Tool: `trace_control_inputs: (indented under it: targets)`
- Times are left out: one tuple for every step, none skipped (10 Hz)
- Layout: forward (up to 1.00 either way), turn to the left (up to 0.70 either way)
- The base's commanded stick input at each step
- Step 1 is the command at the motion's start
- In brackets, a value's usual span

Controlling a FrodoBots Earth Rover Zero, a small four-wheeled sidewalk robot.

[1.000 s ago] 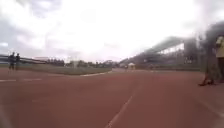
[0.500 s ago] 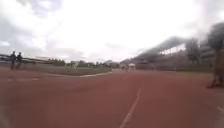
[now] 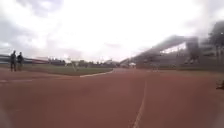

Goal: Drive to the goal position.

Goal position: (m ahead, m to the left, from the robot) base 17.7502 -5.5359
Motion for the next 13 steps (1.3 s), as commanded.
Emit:
trace_control_inputs:
  targets:
    - [0.70, 0.00]
    - [0.70, 0.00]
    - [0.70, 0.00]
    - [0.70, 0.00]
    - [0.70, 0.00]
    - [0.70, 0.00]
    - [0.70, 0.00]
    - [0.70, 0.00]
    - [0.70, 0.00]
    - [0.70, 0.00]
    - [0.70, 0.00]
    - [0.70, 0.00]
    - [0.70, 0.00]
